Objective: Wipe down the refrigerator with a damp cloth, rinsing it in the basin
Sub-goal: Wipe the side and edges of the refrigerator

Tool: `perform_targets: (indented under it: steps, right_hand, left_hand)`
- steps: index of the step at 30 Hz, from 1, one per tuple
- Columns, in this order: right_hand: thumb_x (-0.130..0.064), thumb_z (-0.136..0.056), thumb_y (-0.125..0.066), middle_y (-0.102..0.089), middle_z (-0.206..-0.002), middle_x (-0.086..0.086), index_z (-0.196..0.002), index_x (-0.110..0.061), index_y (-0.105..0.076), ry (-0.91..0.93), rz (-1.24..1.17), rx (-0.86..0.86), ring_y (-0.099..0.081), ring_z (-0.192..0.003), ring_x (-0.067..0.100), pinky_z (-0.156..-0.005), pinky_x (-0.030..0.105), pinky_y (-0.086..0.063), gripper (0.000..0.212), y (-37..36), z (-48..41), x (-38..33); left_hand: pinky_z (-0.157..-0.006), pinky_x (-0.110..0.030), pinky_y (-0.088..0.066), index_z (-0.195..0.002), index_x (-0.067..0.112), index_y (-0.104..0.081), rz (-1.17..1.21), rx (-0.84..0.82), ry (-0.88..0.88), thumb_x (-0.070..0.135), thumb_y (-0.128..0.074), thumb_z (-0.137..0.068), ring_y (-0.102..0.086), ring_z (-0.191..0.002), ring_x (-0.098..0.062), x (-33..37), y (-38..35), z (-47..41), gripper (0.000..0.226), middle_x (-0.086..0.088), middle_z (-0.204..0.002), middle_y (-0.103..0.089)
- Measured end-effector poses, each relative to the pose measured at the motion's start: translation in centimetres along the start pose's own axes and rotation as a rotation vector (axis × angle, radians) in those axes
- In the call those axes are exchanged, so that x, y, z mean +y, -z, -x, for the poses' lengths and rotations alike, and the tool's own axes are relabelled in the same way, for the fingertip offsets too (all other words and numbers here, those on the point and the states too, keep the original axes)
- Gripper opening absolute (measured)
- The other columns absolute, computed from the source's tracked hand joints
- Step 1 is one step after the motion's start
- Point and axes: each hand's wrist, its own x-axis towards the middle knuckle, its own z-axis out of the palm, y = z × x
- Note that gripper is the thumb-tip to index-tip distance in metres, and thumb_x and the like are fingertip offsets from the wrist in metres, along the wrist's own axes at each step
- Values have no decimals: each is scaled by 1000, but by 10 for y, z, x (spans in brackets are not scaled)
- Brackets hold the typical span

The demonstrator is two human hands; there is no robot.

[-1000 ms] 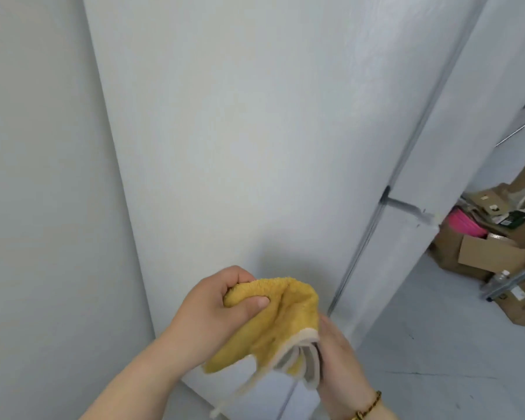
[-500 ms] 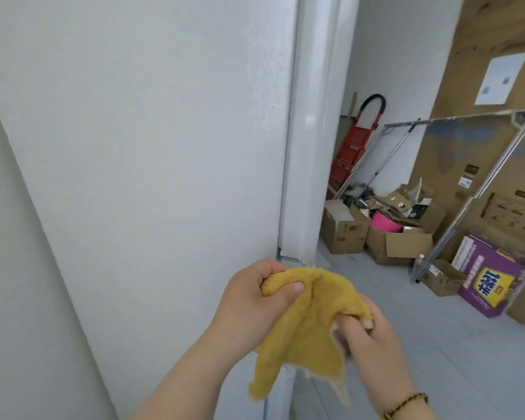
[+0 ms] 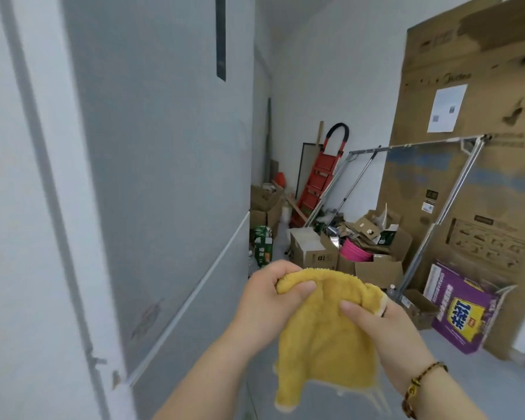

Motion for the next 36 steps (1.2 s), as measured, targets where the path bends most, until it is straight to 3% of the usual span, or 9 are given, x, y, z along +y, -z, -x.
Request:
perform_targets:
  steps: [8,12,15,19,21,25,28,34,36]
  right_hand:
    - [-5,-88,-56,-59,-82,-8,-79,-27,-58,173,104,61,-51,-77,5,-61,19,-37,23,74,-134,-1]
    - [-5,-87,-58,-60,-84,-7,-78,-27,-58,205,92,61,-52,-79,6,-69,28,-37,24,84,-217,2]
    - [-5,-87,-58,-60,-81,-6,-75,-26,-57,224,86,68,-51,-77,9,-78,33,-37,24,85,-294,1]
    - [-6,-86,-59,-59,-85,-8,-80,-25,-59,284,121,38,-52,-81,14,-81,35,-36,20,83,-394,-14]
    - [-4,-86,-59,-59,-86,-9,-78,-27,-57,337,95,1,-51,-81,12,-80,34,-35,24,74,-439,-23]
    - [0,-86,-57,-62,-83,-2,-80,-24,-59,404,17,-149,-55,-81,14,-67,31,-40,25,41,-526,-30]
    - [1,-86,-55,-67,-85,3,-80,-24,-64,447,-35,-334,-60,-84,22,-73,35,-49,27,2,-579,-33]
    - [3,-84,-59,-64,-78,7,-81,-22,-54,433,-205,-711,-60,-68,19,-60,32,-50,25,-72,-655,-45]
    - [2,-83,-60,-62,-79,10,-80,-20,-53,412,-237,-868,-61,-66,15,-53,23,-50,23,-87,-676,-48]
  left_hand:
    - [-60,-13,-40,-68,31,-57,-53,-2,88,17,-67,-80,-52,-64,0,-58,-84,-110,21,12,-68,-57]
    - [-63,-8,-39,-67,36,-55,-120,58,52,19,-65,-81,-52,-68,8,-84,-104,-181,24,15,-72,-59]
    - [-77,-14,-41,-69,40,-52,-212,82,-4,23,-64,-82,-50,-88,4,-110,-115,-247,24,20,-84,-57]
    - [-87,-6,-24,-81,32,-61,-371,154,-137,32,-64,-80,-31,-101,20,-135,-114,-332,3,34,-95,-43]
    - [-90,-3,-16,-92,29,-66,-471,199,-193,41,-61,-77,-21,-102,26,-144,-107,-366,20,37,-99,-37]
    - [-95,-2,-18,-93,34,-62,-572,345,-276,55,-46,-69,-22,-108,28,-157,-88,-416,36,36,-102,-44]
    - [-97,-3,-23,-93,35,-53,-725,521,-383,41,-51,-75,-27,-112,24,-169,-69,-437,19,21,-112,-49]
    - [-97,-6,-27,-93,34,-52,-1051,971,-321,30,-49,-80,-39,-111,9,-174,-42,-461,14,16,-114,-48]
    - [-99,-9,-28,-95,30,-53,-1189,1147,-292,24,-49,-80,-43,-111,-2,-173,-42,-469,17,14,-112,-49]
